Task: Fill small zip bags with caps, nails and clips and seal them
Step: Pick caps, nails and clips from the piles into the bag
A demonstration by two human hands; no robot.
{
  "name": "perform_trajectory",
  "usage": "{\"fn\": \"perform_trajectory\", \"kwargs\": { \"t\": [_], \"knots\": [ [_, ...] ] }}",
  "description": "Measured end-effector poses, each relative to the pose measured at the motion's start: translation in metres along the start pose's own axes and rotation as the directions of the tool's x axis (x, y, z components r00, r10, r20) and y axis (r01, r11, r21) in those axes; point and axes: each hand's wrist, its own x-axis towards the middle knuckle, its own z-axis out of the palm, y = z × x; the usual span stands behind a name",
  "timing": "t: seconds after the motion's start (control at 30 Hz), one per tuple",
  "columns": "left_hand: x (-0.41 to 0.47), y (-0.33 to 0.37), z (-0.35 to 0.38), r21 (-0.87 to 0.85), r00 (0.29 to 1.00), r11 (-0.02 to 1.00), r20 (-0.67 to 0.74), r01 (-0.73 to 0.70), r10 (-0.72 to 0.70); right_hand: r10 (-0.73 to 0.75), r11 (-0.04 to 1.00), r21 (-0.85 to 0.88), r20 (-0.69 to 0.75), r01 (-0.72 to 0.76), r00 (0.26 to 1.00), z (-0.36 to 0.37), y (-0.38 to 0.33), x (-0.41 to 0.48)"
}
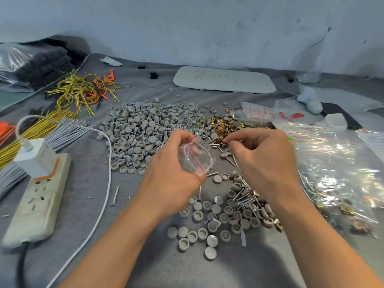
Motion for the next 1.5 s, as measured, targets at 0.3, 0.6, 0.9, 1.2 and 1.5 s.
{"fn": "perform_trajectory", "kwargs": {
  "t": [0.3,0.6,0.9,1.2,1.5],
  "knots": [
    [0.007,0.002,-0.008,-0.482,0.973,0.876,-0.213,-0.028,-0.086,0.305,0.83,-0.53,0.17,-0.174,0.937,-0.018,0.032,0.004],
    [0.012,0.003,-0.019,-0.379,0.823,0.898,-0.566,-0.224,-0.034,0.364,0.79,-0.581,0.187,-0.196,0.912,-0.021,0.029,0.004],
    [0.013,-0.005,-0.019,-0.225,0.84,0.972,-0.538,-0.072,-0.063,0.347,0.721,-0.689,0.265,-0.075,0.9,-0.021,0.031,0.007],
    [0.005,-0.007,0.014,0.136,0.999,0.99,-0.05,0.028,-0.021,0.266,0.782,-0.613,0.172,-0.108,0.949,-0.017,0.038,0.007],
    [0.005,-0.005,0.024,0.173,0.999,0.985,0.033,0.017,-0.024,0.154,0.988,-0.01,0.125,-0.154,0.98,-0.019,0.023,-0.002]
  ]
}}
